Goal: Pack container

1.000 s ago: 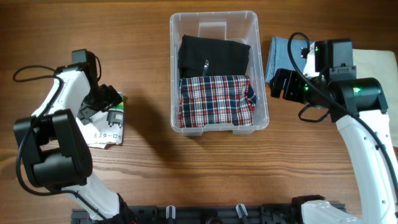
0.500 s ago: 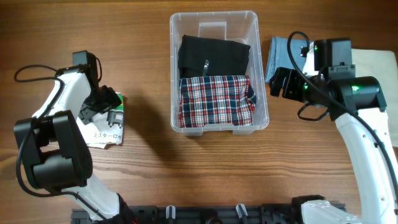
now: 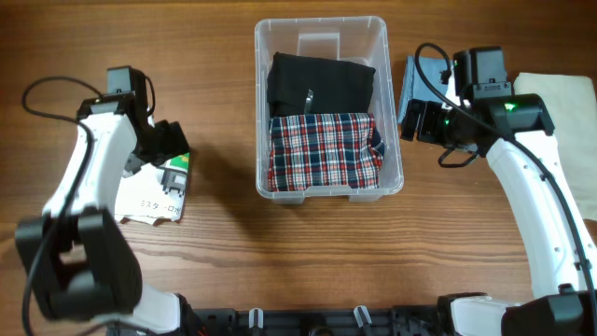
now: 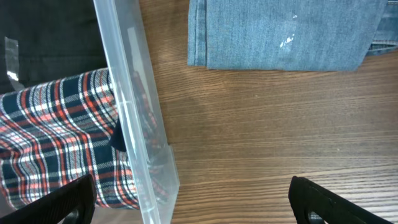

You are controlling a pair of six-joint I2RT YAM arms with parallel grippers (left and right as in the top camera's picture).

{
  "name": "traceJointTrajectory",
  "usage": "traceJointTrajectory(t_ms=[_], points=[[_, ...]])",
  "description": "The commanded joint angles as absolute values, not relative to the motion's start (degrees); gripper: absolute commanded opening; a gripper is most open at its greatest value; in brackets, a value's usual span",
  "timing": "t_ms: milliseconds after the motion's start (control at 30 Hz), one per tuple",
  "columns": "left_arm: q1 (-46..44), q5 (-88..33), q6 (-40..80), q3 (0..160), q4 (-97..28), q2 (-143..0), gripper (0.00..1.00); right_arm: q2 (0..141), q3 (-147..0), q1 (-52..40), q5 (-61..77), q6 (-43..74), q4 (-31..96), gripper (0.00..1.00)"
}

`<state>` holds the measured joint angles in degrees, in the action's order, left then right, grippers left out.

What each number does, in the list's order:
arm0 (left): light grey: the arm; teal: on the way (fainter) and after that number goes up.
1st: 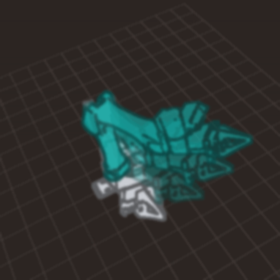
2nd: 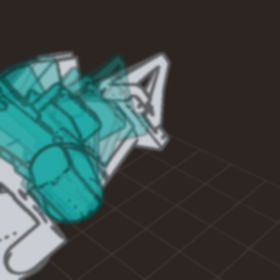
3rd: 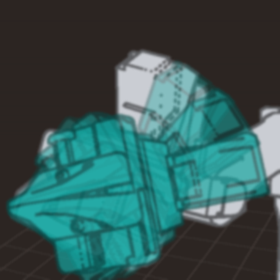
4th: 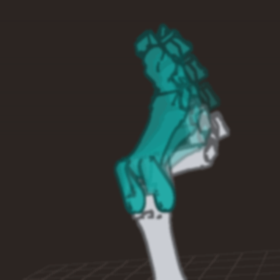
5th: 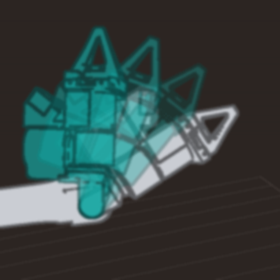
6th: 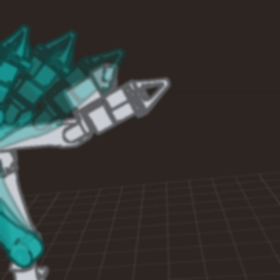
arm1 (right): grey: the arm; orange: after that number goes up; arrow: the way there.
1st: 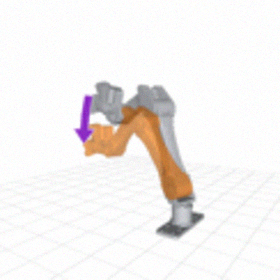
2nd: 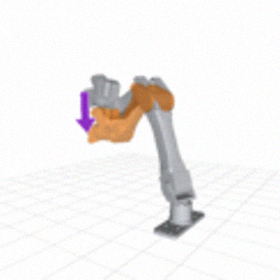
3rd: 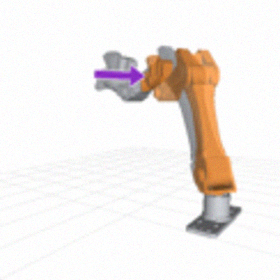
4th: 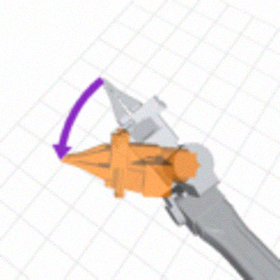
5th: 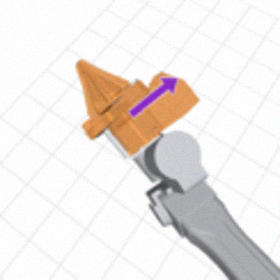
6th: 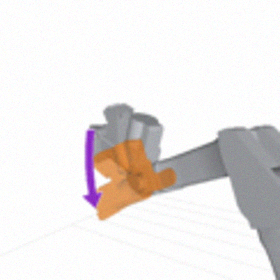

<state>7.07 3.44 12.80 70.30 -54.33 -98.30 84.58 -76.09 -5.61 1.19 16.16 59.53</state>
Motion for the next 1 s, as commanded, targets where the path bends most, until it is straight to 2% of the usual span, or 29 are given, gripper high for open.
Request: traceJointTrajectory(t_ms=[0, 133, 500, 800, 867, 900, 967], points=[[3.0, 1.9, 10.9, 71.6, -57.0, -92.7, 0.92, 85.3, -75.4, -5.4, 0.0, 15.3, 58.7, 1.00], [-0.8, 2.0, 9.4, 70.3, -56.9, -93.7, 0.95, 85.3, -75.4, -5.4, 1.2, 15.0, 59.0, 1.00], [-2.1, 12.4, 11.6, 66.3, -55.0, -99.2, 0.93, 85.3, -75.4, -5.4, 1.3, 14.0, 59.5, 1.00], [-2.1, 12.3, 10.9, 59.0, -45.6, -100.6, 0.94, 85.4, -75.4, -5.4, 1.3, 13.6, 59.7, 1.00], [-2.1, 12.3, 10.9, 58.3, -44.9, -100.6, 0.91, 85.3, -75.4, -5.4, 1.3, 13.6, 59.6, 1.00], [-2.1, 12.3, 10.7, 58.1, -44.6, -100.6, 0.85, 85.4, -75.4, -5.4, 1.3, 13.6, 59.7, 1.00], [-2.1, 12.3, 10.7, 58.0, -44.5, -100.6, 0.81, 85.3, -75.4, -5.4, 1.3, 13.6, 59.8, 1.00]])
